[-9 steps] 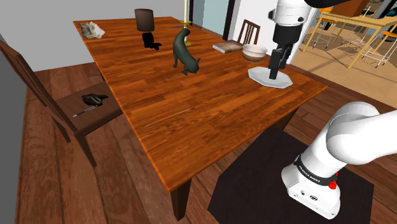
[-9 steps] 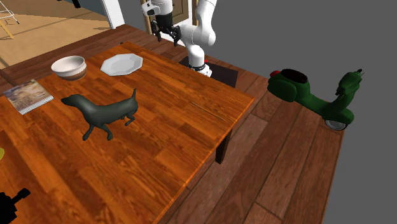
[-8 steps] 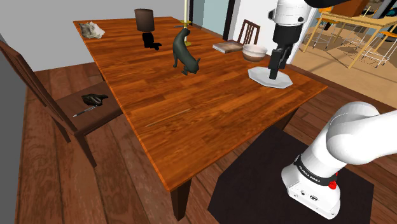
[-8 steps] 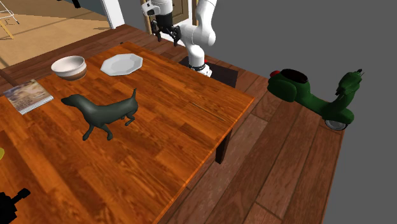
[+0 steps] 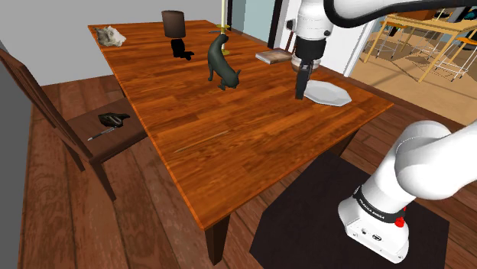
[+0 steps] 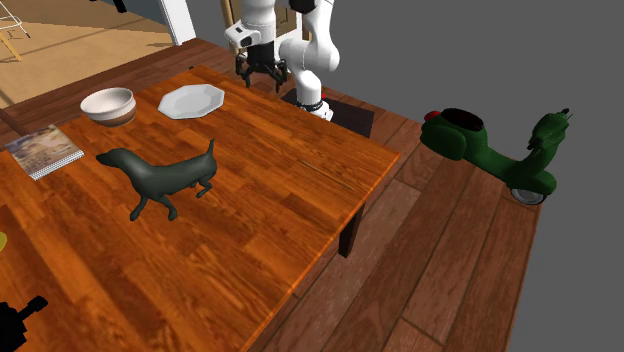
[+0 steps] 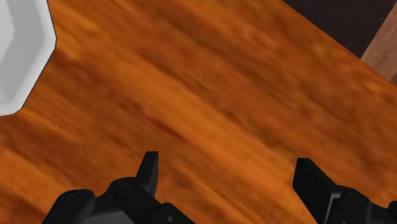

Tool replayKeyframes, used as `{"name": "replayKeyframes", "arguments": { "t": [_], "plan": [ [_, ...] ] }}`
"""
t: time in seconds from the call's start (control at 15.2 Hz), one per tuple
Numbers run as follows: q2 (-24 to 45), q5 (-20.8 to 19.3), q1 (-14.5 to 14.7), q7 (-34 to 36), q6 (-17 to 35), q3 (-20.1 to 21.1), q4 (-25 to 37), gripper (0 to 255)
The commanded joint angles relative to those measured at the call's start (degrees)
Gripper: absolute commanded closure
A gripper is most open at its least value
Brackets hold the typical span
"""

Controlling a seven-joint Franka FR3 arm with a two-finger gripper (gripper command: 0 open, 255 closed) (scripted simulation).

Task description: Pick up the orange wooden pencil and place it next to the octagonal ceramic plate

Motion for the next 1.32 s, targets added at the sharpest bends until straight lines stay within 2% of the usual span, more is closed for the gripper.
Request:
{"name": "replayKeyframes", "arguments": {
  "t": [0.0, 0.59, 1.25],
  "plan": [
    [3.0, -0.3, 1.5, -2.5, 3.4, 0.6, 0.8, 0],
    [14.9, -1.6, 7.9, -12.5, 15.6, 4.5, 5.4, 0],
    [25.6, -4.4, 14.1, -22.3, 26.7, 9.9, 10.2, 0]
  ]
}}
